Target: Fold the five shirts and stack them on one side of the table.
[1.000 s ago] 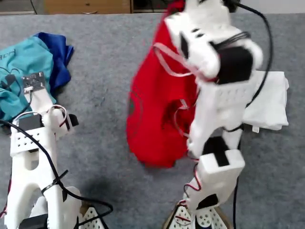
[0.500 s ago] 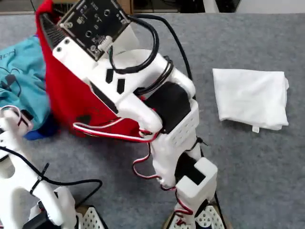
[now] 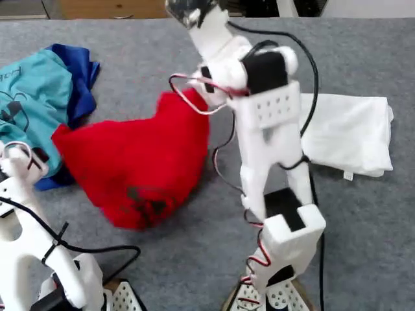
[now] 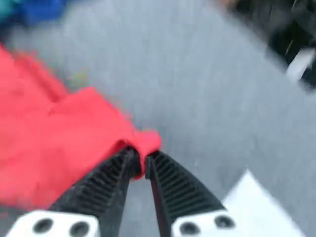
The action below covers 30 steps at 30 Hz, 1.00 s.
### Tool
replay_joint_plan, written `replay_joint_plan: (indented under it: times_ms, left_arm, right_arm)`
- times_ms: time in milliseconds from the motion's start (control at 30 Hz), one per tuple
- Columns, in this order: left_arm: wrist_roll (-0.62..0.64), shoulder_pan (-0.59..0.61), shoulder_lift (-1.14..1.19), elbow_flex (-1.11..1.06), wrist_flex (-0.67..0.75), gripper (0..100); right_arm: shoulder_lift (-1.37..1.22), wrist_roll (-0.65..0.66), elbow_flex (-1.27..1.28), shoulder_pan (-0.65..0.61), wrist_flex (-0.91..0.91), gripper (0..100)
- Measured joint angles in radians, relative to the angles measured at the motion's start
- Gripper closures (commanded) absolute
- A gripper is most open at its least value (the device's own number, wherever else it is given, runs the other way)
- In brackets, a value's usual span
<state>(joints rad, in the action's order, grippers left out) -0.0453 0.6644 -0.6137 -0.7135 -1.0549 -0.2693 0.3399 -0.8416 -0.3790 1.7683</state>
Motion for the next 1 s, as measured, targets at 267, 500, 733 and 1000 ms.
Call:
replay_joint_plan:
  times_ms: [267, 500, 733, 1000]
  left_arm:
    - [0.026, -0.04, 0.0, 0.0, 0.0, 77]
    - [0.052, -0.155, 0.0, 0.0, 0.0, 77]
    - [0.192, -0.37, 0.071, 0.055, 0.026, 77]
    - [0.311, -0.598, 0.476, 0.445, -0.044, 77]
  right_arm:
    - [0.009, 0.322, 0.453, 0.186, 0.0, 99.6]
    - [0.124, 0.551, 0.582, 0.512, -0.002, 99.6]
    - [0.163, 0.635, 0.743, 0.684, -0.127, 99.6]
    - [0.163, 0.58, 1.042, 0.618, -0.382, 99.6]
